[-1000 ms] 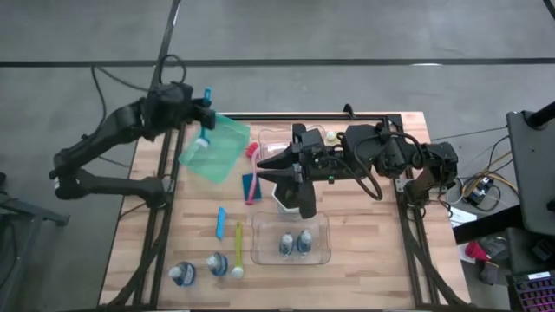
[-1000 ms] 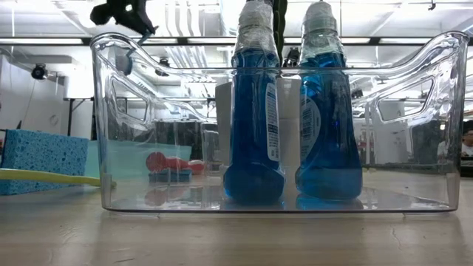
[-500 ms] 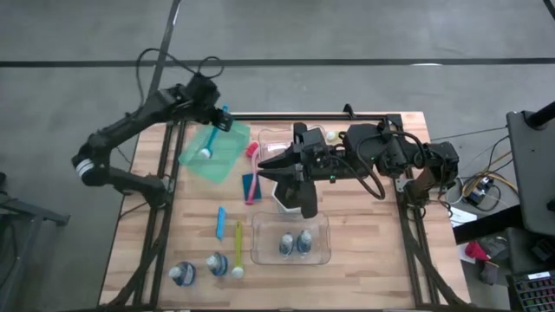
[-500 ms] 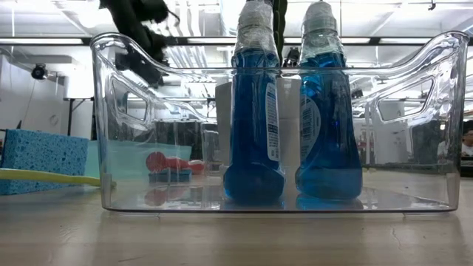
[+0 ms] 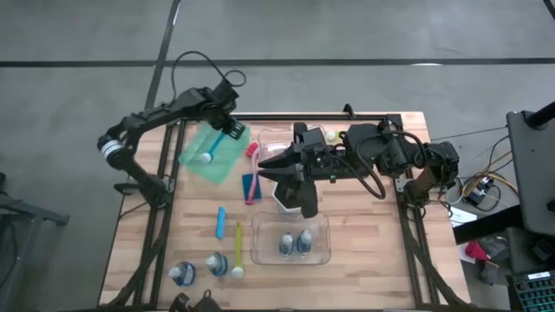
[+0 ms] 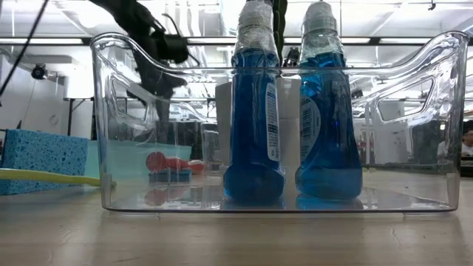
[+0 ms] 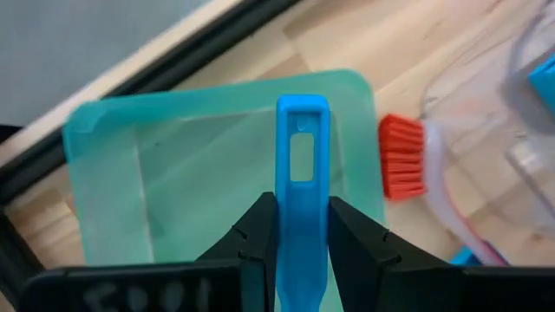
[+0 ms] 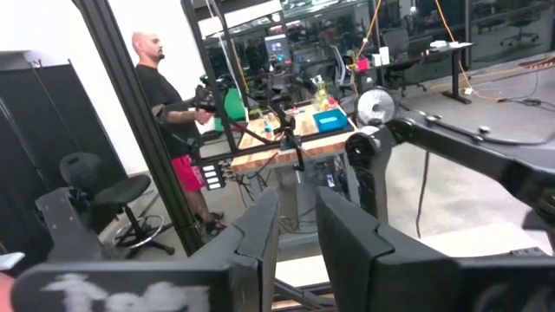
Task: Pick & Place Kitchen Sink Supplies
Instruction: Put the blue dishwashing brush into the light blue bin
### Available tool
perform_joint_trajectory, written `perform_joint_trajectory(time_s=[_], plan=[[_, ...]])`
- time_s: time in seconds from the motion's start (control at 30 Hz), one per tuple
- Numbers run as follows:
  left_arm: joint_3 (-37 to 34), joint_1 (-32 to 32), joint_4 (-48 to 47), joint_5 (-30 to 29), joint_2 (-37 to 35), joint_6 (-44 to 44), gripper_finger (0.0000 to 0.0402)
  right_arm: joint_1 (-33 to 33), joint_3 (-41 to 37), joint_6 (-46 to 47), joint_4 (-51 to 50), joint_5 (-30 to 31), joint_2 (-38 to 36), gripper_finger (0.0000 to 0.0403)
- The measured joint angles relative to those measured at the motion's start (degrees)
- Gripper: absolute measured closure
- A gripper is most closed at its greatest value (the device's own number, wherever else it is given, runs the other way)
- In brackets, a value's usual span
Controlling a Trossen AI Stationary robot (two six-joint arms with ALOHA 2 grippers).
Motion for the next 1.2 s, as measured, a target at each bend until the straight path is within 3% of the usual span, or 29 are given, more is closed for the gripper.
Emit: perform_joint_trajectory(time_s=[0.67, 1.2], plan=[[0.0, 2.8, -2.5, 0.4, 14.3, -2.3, 0.0325, 0.0, 0.0, -0.8, 0.0, 0.1, 0.0, 0.0337], [-0.1, 3.4, -3.0, 0.9, 17.3, -3.0, 0.0323, 0.0, 0.0, -0.8, -0.4, 0.1, 0.0, 0.035]])
